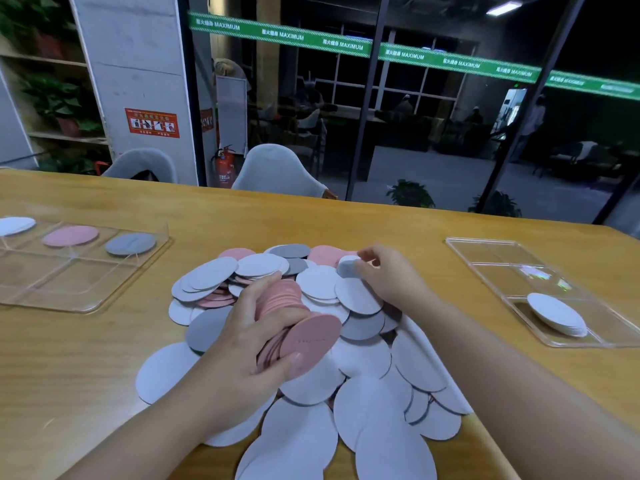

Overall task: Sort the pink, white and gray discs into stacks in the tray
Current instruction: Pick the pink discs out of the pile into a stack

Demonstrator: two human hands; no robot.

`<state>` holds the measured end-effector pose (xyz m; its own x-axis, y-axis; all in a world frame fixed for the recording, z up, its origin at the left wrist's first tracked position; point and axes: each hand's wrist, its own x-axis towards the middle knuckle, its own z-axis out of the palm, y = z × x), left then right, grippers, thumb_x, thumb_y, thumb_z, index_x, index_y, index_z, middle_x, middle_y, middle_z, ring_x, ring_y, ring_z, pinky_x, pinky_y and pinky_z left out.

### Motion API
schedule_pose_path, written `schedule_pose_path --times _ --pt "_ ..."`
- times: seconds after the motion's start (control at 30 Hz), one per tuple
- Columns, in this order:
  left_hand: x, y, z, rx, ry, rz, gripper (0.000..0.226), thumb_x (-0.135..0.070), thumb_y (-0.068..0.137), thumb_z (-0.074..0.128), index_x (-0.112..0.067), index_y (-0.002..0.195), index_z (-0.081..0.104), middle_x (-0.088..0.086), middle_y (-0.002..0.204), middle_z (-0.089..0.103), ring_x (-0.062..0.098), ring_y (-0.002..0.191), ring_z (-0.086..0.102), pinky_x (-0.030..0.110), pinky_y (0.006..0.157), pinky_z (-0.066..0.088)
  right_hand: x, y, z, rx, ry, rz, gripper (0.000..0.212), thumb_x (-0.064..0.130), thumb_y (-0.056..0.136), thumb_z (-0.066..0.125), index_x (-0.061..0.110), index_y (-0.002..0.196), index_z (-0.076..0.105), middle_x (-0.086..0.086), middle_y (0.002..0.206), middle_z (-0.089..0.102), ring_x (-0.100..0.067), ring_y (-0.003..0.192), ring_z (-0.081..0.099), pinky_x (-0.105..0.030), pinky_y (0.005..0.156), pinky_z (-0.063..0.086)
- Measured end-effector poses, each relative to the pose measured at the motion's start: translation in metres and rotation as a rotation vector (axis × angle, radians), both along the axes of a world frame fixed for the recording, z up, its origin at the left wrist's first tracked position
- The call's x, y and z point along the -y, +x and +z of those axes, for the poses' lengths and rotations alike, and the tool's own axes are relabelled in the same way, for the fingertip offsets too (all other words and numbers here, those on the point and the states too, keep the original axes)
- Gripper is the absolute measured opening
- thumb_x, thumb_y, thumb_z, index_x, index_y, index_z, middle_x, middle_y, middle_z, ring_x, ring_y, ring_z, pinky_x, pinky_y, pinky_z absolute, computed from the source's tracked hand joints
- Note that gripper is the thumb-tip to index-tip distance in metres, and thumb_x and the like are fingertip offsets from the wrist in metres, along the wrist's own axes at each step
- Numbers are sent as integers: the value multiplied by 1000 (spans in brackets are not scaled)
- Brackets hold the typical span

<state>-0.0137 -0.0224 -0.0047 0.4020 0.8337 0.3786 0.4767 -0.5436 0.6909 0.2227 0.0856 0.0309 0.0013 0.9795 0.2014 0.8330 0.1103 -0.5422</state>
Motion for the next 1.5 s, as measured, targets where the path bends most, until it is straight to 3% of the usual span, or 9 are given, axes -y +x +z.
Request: schedule_pose_path --times 0.27,0.4,0.5,0.6,0.67,0.8,1.07,1.3,1.5 --pt "-1 0 1 3 30 -6 43 -55 74 53 -63 114 44 -32 145 -1 -13 135 5 18 99 23 -49 -33 11 226 -202 49 51 38 92 53 13 136 44 -6 137 49 -26 123 46 -35 97 41" --pt "-1 0 1 3 22 -5 44 -45 77 57 -63 114 44 -32 145 -1 -11 136 7 21 101 24 -59 -39 16 315 -323 141 24 38 92 54 17 103 57 -4 102 59 -27 97 52 -30 76 39" --pt "-2 -1 0 4 28 -15 43 -44 77 57 -63 114 45 -31 145 -1 -10 136 8 22 102 24 -58 -39 21 333 -339 143 36 32 91 56 11 121 55 -6 113 60 -27 97 54 -32 80 42" --pt "-2 -1 0 5 26 -12 43 -45 78 57 -63 115 45 -32 145 -1 -10 136 9 21 102 24 -59 -36 22 369 -324 144 16 28 88 59 13 95 57 -4 91 57 -26 87 50 -30 69 40" --pt "-2 -1 0 4 22 -13 43 -45 78 57 -63 115 45 -33 144 -1 -12 135 9 21 101 25 -56 -33 22 353 -307 122 12 25 87 61 15 94 59 -5 92 62 -25 83 53 -29 65 42" --pt "-2 -1 0 1 20 -11 43 -44 78 57 -63 114 44 -34 143 -1 -13 134 9 21 101 24 -48 -21 20 292 -205 59 40 21 84 67 14 121 53 -6 113 60 -22 94 55 -33 82 49" --pt "-2 -2 1 8 -1 -5 45 -44 77 57 -64 114 43 -36 142 -2 -16 132 8 20 101 24 -23 8 20 71 120 36 4 17 89 61 19 91 63 0 95 66 -18 92 57 -30 80 46" --pt "-3 -1 0 13 0 0 48 -42 76 58 -65 115 43 -36 142 -1 -14 134 7 22 101 24 23 11 25 -314 292 175 30 3 88 60 31 79 54 11 79 66 -13 81 62 -21 72 49" --pt "-3 0 2 25 -14 1 48 -41 75 59 -66 114 42 -39 140 -3 -16 133 6 19 100 23 79 13 20 -540 351 387 30 5 88 56 35 93 59 12 82 64 -11 73 63 -20 69 51"
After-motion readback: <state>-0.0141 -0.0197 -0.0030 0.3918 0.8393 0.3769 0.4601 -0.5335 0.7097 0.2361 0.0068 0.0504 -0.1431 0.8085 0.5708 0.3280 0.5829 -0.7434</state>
